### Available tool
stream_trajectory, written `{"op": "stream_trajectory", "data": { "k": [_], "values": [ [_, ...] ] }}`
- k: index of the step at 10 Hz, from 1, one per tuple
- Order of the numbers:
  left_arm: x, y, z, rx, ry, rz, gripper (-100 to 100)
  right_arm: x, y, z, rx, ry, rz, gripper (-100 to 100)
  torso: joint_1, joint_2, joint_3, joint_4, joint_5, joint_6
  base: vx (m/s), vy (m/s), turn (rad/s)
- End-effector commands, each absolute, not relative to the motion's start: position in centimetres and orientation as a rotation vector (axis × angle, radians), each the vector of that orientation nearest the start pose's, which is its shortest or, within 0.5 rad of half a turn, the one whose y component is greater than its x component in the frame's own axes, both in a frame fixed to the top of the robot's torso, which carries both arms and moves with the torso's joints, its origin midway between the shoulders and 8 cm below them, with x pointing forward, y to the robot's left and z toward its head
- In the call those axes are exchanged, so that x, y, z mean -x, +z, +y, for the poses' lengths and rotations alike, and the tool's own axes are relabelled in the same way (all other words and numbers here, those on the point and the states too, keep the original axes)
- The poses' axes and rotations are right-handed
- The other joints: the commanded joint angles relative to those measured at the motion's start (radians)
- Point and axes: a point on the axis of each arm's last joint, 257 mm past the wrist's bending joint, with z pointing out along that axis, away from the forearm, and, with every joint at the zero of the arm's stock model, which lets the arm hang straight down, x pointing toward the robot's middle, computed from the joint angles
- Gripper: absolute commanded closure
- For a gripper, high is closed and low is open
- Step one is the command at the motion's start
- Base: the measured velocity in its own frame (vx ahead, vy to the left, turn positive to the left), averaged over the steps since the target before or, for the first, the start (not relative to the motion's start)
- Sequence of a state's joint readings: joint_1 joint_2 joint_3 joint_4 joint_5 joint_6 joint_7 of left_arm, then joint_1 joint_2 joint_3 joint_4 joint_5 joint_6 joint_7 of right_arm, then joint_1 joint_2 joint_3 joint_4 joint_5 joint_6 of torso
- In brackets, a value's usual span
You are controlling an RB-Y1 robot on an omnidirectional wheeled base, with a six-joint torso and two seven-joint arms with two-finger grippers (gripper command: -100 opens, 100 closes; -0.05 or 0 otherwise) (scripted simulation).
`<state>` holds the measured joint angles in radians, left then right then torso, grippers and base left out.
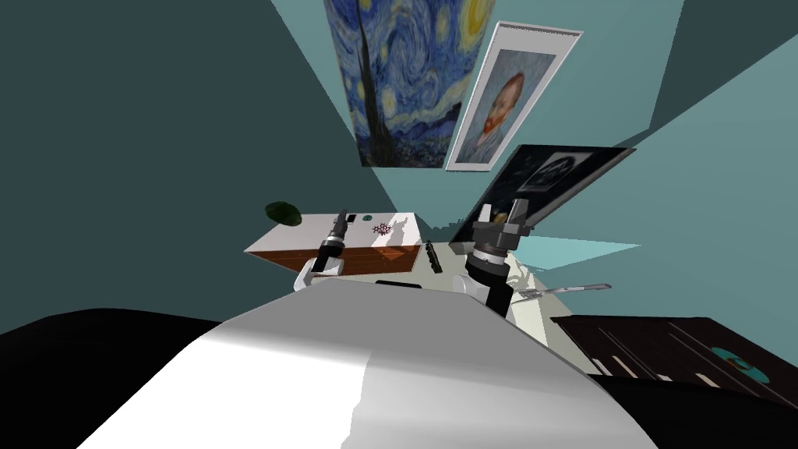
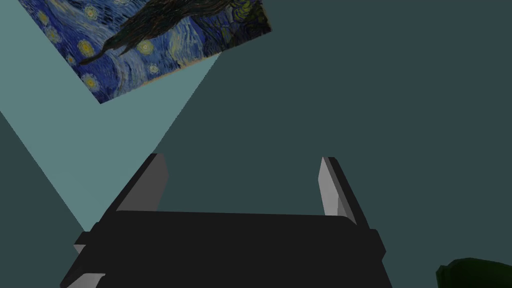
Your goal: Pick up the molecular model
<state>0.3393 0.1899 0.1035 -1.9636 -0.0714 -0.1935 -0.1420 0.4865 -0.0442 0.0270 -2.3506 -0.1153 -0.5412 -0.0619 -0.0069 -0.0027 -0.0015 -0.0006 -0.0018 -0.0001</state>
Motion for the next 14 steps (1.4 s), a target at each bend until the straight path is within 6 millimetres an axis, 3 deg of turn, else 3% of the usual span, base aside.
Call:
{"op": "stream_trajectory", "data": {
  "k": [1,3,5,8,14],
  "values": [
    [-44.6,-14.0,34.6,0.802,-0.844,1.153,-100,-32.2,6.6,-27.4,-0.623,1.497,0.478,0,0.0,0.0,0.0,0.0,0.0,0.0,0.055,-0.086,0.007],
    [-45.2,-15.4,35.7,0.837,-0.809,1.178,-100,-32.2,6.6,-27.4,-0.623,1.496,0.478,0,0.001,-0.002,-0.001,0.0,0.0,0.0,0.053,-0.095,0.013],
    [-46.2,-18.0,37.7,0.902,-0.743,1.224,-100,-32.2,6.6,-27.4,-0.623,1.496,0.478,0,0.001,-0.001,0.0,0.0,0.0,0.0,0.043,-0.111,0.015],
    [-46.6,-19.7,38.8,0.945,-0.703,1.255,-100,-32.2,6.6,-27.4,-0.623,1.496,0.478,0,0.001,0.0,0.0,0.0,0.0,0.0,0.029,-0.086,0.017],
    [-47.8,-25.6,42.5,1.088,-0.557,1.363,-100,-32.2,6.6,-27.4,-0.623,1.496,0.478,0,-0.001,-0.002,-0.001,0.0,0.0,0.0,0.05,-0.106,0.028]
  ]
}}
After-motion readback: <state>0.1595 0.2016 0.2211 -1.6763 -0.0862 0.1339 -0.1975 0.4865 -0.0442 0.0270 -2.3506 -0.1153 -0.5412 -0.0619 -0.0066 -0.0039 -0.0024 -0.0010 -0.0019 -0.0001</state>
